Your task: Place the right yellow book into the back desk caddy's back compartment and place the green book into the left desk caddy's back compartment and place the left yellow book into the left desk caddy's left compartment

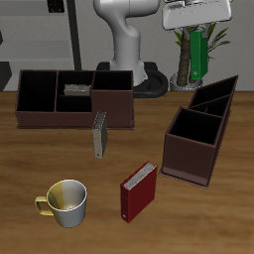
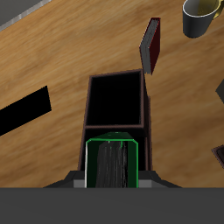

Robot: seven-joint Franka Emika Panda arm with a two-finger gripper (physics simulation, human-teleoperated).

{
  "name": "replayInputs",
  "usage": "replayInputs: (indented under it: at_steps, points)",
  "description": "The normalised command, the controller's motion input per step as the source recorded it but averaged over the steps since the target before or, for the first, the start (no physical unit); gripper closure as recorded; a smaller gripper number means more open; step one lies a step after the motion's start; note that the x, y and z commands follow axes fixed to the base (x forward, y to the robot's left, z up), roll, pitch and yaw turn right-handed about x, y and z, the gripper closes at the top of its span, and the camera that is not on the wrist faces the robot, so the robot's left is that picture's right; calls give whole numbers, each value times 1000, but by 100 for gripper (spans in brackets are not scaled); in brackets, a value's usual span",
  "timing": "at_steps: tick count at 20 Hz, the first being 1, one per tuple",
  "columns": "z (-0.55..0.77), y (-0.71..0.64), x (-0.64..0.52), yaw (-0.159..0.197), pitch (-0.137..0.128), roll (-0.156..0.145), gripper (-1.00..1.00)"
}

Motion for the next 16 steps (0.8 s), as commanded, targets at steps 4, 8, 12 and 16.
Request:
replayInputs:
  at_steps: [4, 8, 12, 16]
  points:
    - [-245, 305, -214, -21, 21, 66, 100]
    - [-131, 225, -167, 29, -11, 55, 100]
    - [-85, 112, 12, 70, -51, 67, 100]
    - [-97, -57, 192, 17, -8, 6, 100]
